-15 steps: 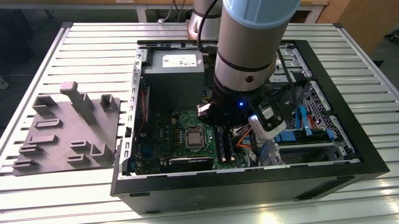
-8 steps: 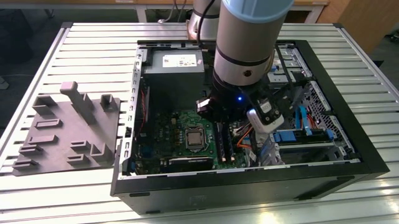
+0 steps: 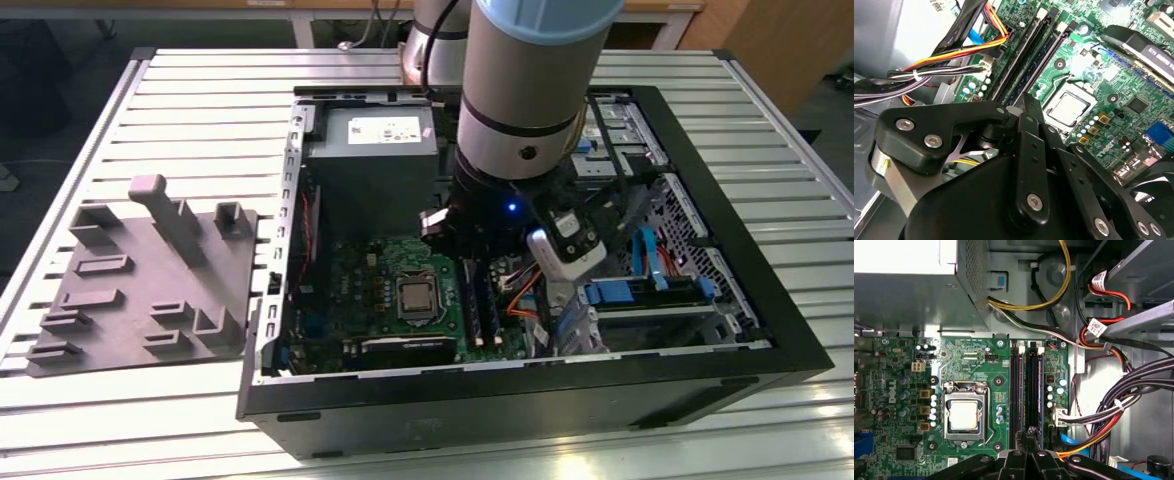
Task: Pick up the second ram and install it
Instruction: 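Press down the second ram until it locks into place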
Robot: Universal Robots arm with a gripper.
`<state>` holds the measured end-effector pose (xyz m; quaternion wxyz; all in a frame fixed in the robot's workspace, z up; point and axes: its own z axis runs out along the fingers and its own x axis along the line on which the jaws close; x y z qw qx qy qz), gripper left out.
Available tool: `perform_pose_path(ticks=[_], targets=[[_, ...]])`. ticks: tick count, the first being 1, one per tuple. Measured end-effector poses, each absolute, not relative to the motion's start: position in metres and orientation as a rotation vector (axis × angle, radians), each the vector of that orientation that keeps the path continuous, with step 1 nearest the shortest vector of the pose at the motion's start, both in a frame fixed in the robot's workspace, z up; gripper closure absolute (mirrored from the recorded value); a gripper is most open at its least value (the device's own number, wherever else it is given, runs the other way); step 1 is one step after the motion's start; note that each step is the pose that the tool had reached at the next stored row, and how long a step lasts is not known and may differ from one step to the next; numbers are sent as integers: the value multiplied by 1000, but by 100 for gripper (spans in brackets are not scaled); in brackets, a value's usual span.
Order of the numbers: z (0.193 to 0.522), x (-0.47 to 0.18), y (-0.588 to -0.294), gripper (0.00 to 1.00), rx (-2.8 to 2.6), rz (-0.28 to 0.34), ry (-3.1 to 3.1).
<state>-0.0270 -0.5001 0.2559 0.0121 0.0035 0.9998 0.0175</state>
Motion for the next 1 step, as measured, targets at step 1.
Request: perform_pose_path(ticks=[1], targets=[[256, -27, -500, 89, 11, 55, 3117]])
